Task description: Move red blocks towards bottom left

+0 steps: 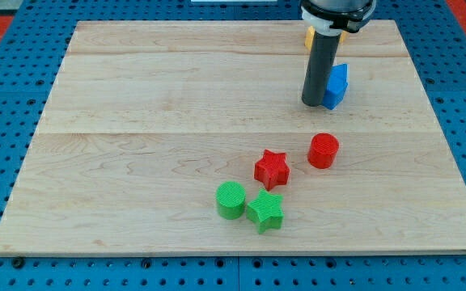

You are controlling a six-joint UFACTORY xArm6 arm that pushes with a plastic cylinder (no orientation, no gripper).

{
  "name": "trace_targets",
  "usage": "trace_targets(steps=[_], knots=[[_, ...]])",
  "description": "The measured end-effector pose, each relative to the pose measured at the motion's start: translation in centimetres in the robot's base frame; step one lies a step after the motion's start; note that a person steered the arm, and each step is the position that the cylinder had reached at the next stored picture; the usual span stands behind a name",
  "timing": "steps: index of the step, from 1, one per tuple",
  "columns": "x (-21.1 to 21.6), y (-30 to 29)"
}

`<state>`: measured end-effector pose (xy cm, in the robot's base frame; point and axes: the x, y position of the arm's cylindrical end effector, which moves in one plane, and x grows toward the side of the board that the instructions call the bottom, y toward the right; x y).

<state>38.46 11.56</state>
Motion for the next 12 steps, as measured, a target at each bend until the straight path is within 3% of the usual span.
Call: trace_targets(steps=[2, 4, 5, 6, 8, 9, 11, 12], knots=[[1.5, -4.2], [5.0, -3.6], [5.0, 4.4], [7.6, 7.1], [12.1, -9.8], [12.2, -11.9], [13.2, -10.3], [14.6, -17.0]])
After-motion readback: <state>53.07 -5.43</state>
